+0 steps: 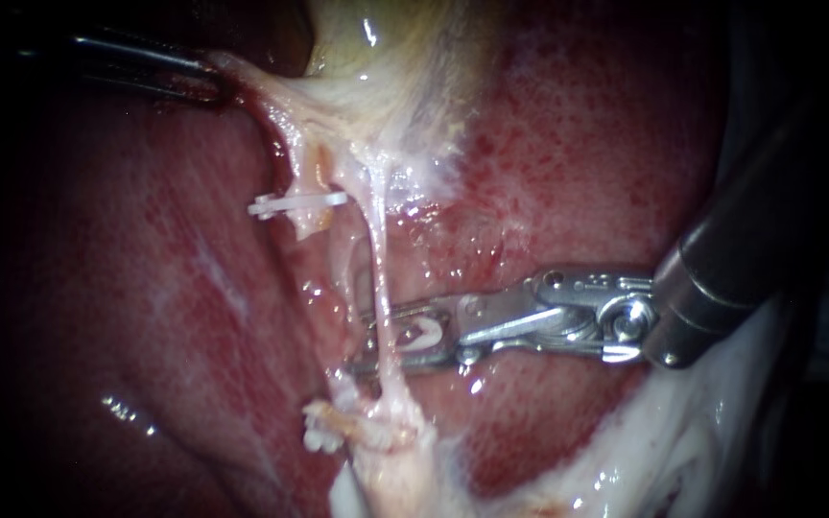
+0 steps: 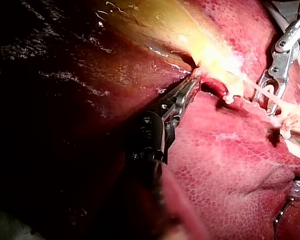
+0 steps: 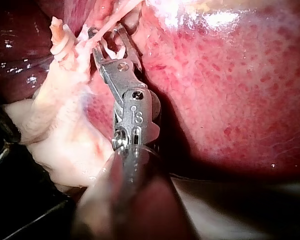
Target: Clipping first clip right tube
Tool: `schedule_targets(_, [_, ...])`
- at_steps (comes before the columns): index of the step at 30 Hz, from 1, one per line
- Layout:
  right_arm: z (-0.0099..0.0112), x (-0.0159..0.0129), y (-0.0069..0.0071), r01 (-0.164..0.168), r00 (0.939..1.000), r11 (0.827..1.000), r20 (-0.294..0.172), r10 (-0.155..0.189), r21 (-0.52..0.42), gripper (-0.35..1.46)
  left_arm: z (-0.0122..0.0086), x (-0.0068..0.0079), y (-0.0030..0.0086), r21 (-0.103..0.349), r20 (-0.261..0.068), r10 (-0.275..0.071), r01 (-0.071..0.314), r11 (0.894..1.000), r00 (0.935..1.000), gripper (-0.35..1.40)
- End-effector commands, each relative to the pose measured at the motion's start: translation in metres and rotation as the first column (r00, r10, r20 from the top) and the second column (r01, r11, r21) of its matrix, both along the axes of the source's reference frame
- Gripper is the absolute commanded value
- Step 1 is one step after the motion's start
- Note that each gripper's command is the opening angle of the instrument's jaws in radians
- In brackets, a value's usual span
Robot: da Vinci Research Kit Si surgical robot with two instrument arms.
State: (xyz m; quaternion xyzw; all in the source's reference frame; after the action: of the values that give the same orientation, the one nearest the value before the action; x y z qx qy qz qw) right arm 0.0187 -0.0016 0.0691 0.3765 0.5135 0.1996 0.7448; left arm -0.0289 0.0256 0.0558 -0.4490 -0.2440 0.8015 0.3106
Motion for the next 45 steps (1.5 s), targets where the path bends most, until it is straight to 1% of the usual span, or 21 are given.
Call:
schedule_targets(1, [0.0, -0.0002, 0.0, 0.001, 1.0, 1.0, 0.0, -0.001, 0.0, 0.19, 0.0, 0.0, 0.0, 0.0, 0.0, 0.0, 0.0, 1.0, 1.0, -0.35])
schedule_targets(3, [0.0001, -0.0009, 0.0, -0.001, 1.0, 1.0, 0.001, 0.001, -0.004, 0.3, 0.0, 0.0001, 0.0, 0.0, 0.001, 0.0, 0.0, 1.0, 1.0, -0.35])
schedule_targets(6, [0.0001, -0.0025, 0.0003, -0.02, 0.9998, 1.0, 0.009, 0.02, -0.014, 0.39, 0.0, 0.0001, 0.0, 0.0, 0.001, 0.001, -0.001, 1.0, 1.0, -0.35])
schedule_targets(9, [-0.0005, -0.0041, 0.001, -0.023, 0.9997, 1.0, 0.01, 0.023, -0.009, 0.41, 0.0, 0.0001, 0.0, 0.0, 0.001, 0.001, -0.001, 1.0, 1.0, -0.35])
schedule_targets(13, [-0.0016, -0.0053, 0.0018, -0.019, 0.9998, 1.0, 0.009, 0.019, -0.001, 0.45, 0.0, 0.0001, 0.0, 0.0, 0.001, 0.0, 0.0, 1.0, 1.0, -0.35])
schedule_targets(17, [-0.0024, -0.0055, 0.0016, -0.017, 0.9998, 1.0, -0.005, 0.017, 0.01, 0.46, 0.0, 0.0001, 0.0, 0.0, 0.001, 0.0, 0.0, 1.0, 1.0, -0.35])
schedule_targets(23, [-0.0029, -0.0048, 0.0013, -0.025, 0.9994, 0.998, -0.024, 0.026, 0.052, 0.47, 0.0, 0.0001, 0.0, 0.0, 0.001, 0.001, -0.001, 1.0, 1.0, -0.35])
schedule_targets(25, [-0.0029, -0.0045, 0.0012, -0.027, 0.9992, 0.998, -0.027, 0.028, 0.052, 0.47, 0.0, 0.0001, 0.0, 0.0, 0.001, 0.001, -0.001, 1.0, 1.0, -0.35])
schedule_targets(28, [-0.0027, -0.004, 0.0011, -0.029, 0.9993, 0.998, -0.023, 0.03, 0.062, 0.48, 0.0, 0.0001, 0.0, 0.0, 0.001, 0.0, 0.0, 1.0, 1.0, -0.35])
schedule_targets(34, [-0.0018, -0.0022, 0.0003, -0.027, 0.9994, 0.996, -0.021, 0.029, 0.079, 0.48, 0.0, 0.0001, 0.0, 0.0, 0.0, 0.0, 0.0, 1.0, 1.0, -0.35])
schedule_targets(39, [-0.001, -0.0006, -0.0006, -0.019, 0.9987, 0.993, -0.045, 0.024, 0.119, 0.48, 0.0, 0.0001, 0.0, 0.0, 0.0, 0.0, 0.0, 1.0, 1.0, -0.35])
schedule_targets(42, [-0.0007, 0.0004, -0.001, -0.008, 0.9979, 0.991, -0.063, 0.016, 0.135, 0.48, 0.0, 0.0001, 0.0, 0.0, 0.0, 0.0, 0.0, 1.0, 1.0, -0.35])
schedule_targets(45, [-0.0007, 0.001, -0.0011, -0.011, 0.9967, 0.988, -0.078, 0.023, 0.155, 0.48, 0.0, 0.0001, 0.0, 0.0, 0.0, 0.0, 0.0, 1.0, 1.0, -0.35])
